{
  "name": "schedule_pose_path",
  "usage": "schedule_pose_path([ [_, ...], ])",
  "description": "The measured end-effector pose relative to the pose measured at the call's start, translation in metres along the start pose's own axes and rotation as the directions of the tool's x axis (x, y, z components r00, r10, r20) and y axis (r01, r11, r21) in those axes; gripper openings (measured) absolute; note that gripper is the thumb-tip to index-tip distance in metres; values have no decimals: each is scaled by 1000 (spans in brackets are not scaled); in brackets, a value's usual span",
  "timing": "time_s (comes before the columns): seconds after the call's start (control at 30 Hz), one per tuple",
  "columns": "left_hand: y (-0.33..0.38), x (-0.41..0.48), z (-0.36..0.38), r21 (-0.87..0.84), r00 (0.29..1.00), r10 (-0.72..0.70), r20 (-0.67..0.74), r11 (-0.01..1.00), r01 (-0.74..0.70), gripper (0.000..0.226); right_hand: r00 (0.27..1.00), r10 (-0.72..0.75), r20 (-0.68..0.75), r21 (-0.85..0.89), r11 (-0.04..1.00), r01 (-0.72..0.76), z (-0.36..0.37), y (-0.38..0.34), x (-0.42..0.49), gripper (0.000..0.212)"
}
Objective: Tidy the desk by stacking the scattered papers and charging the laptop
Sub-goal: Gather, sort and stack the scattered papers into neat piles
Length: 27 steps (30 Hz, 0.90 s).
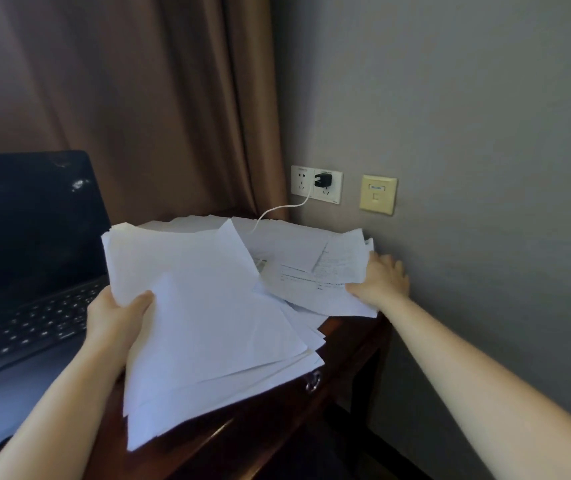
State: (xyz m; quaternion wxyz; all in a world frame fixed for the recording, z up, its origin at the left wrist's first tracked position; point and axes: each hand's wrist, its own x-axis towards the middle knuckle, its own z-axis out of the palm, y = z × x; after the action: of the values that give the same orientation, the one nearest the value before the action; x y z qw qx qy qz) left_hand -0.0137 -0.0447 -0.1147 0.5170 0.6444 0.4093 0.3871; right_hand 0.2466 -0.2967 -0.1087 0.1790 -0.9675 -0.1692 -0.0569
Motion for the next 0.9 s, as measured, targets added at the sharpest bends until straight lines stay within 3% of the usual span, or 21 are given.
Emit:
schedule_pose_path([
  [0.07,1,4,-8,1,1000,-4,-20,1000,4,38,987,-161,-3,-140,977,159,1,-14,9,94],
  [0.17,0,12,-20,-32,999,-33,-16,999,32,37,916,-322,239,-17,942,335,14,-45,26,96],
  [0.27,-3,20,-32,-70,997,-78,-22,995,76,36,879,-362,310,52,930,365,31,-72,36,93],
  [0.37,-4,27,-40,-134,992,-125,-10,983,123,30,884,-342,318,15,934,356,38,-83,51,81],
  [0.47,-6,32,-39,-178,989,-150,-6,973,146,28,874,-387,293,-173,878,447,36,-85,68,47],
  [0.6,-4,33,-29,-220,986,-164,25,962,165,26,845,-494,206,-356,766,535,41,-83,76,12],
  [0.77,-7,29,-12,-209,986,-134,99,966,153,21,909,-408,-87,-290,883,369,50,-71,79,26],
  [0.83,-7,27,-6,-190,984,-135,117,969,156,21,900,-383,-210,-232,913,335,43,-64,76,20],
  [0.9,-8,24,0,-176,984,-129,125,973,150,24,872,-354,-338,-126,935,330,32,-55,70,27],
])
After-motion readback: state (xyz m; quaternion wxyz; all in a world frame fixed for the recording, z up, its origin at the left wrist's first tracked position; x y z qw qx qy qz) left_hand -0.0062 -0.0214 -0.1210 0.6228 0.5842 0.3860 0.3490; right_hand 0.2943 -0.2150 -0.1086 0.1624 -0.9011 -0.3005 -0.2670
